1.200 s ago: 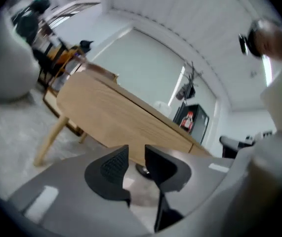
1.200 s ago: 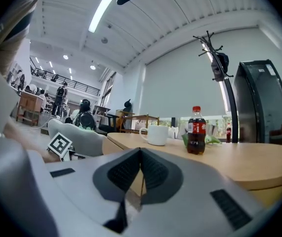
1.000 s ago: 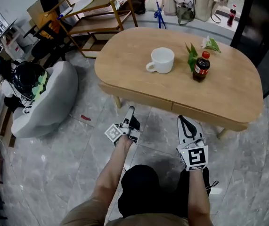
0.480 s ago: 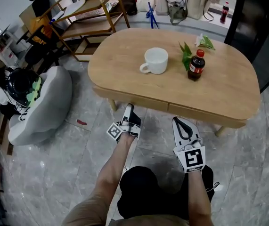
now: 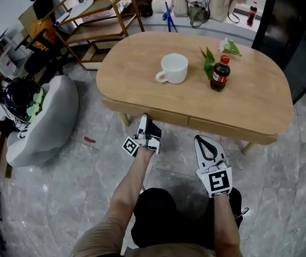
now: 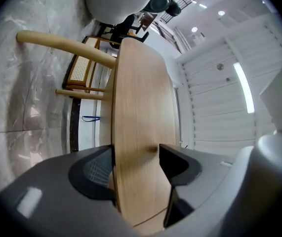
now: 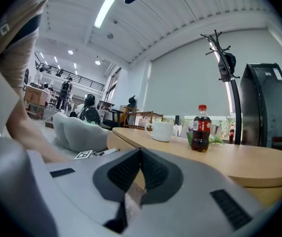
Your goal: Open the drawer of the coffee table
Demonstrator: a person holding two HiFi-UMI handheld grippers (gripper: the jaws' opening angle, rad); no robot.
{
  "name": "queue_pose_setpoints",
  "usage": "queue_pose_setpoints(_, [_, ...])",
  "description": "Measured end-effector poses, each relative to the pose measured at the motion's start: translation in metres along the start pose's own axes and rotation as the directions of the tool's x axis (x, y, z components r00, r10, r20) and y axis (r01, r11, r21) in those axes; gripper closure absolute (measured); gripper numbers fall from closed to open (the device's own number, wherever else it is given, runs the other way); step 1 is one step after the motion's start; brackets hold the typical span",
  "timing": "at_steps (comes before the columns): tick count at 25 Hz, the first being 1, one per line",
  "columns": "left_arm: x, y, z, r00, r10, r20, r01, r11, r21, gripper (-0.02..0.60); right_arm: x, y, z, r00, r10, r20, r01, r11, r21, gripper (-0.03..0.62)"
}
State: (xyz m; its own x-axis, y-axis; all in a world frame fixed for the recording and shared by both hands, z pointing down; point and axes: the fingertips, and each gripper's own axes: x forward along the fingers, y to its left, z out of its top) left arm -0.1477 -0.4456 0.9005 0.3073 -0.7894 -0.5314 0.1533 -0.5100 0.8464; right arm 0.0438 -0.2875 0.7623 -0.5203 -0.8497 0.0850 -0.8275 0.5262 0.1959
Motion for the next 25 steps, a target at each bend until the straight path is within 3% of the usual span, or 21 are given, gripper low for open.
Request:
queue_pose_setpoints(3, [-0.001, 0.000, 0.004, 0.999, -0.028, 0.017, 0.029, 0.999, -0.028, 0.313, -0.005, 0.000, -0.005, 1.000, 0.001, -0.018, -0.001, 1.000, -0.011, 0.589])
queue_pose_setpoints(13, [-0.004, 0.007, 0.003, 0.999, 0.017, 0.036, -0.015, 0.998, -0.053, 0.326, -0.011, -0.002, -0.012, 1.000, -0.011, -0.018, 0.011, 1.000, 0.007, 0.589])
queue_pose_setpoints(25, [-0.033, -0.009, 0.003, 0.999, -0.023, 0.029, 0.024, 0.998, -0.063, 0.356, -0.018, -0.003, -0.012, 1.000, -0.011, -0.022, 0.011, 1.000, 0.007, 0.589])
